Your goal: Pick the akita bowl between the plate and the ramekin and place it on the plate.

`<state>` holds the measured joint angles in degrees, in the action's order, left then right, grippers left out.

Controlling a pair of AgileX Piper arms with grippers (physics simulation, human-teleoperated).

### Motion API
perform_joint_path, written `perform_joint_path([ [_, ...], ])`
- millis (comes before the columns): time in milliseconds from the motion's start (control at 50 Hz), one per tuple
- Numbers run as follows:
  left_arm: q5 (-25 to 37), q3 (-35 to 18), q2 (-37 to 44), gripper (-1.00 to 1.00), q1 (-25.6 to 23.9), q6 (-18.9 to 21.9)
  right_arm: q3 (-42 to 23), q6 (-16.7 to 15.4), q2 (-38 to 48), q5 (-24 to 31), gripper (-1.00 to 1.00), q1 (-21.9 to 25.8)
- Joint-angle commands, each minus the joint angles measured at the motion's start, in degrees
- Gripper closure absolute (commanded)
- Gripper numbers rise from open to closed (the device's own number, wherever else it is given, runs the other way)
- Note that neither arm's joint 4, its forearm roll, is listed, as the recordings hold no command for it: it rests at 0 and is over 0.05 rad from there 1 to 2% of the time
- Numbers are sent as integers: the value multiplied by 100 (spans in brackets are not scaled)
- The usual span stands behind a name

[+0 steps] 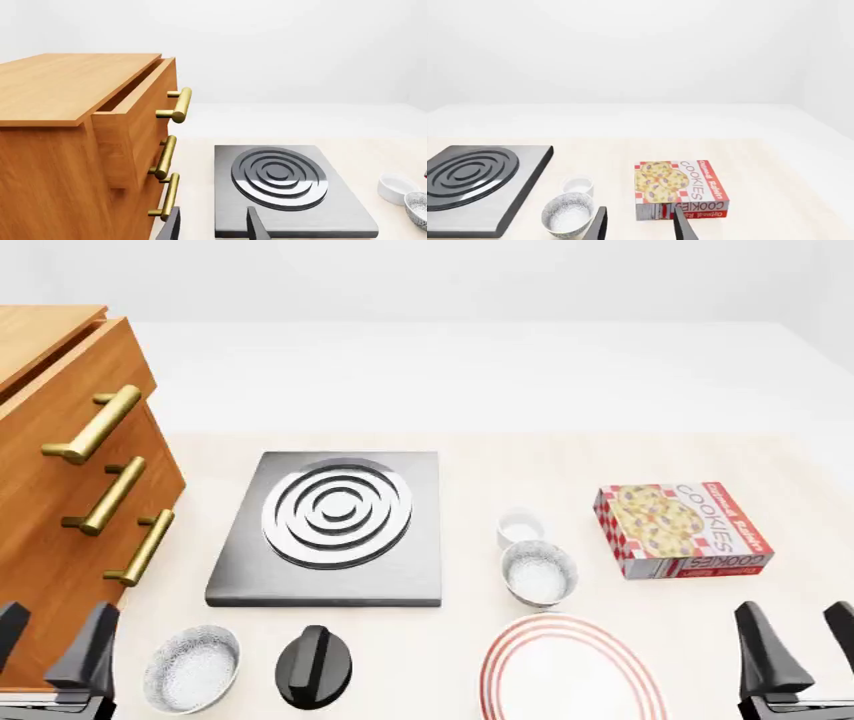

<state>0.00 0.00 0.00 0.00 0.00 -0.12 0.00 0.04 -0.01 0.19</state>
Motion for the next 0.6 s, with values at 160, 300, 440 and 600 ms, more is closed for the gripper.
perform_joint_path([
  [160,0,0,0,-100,0,0,-32,74,134,-37,-100,-105],
  [300,0,0,0,-100,0,0,-120,44,42,136,-100,-61],
  [440,0,0,0,-100,0,0,-344,294,234,232,-100,-227],
  [600,0,0,0,-100,0,0,-957,540,520,611,-100,-406],
])
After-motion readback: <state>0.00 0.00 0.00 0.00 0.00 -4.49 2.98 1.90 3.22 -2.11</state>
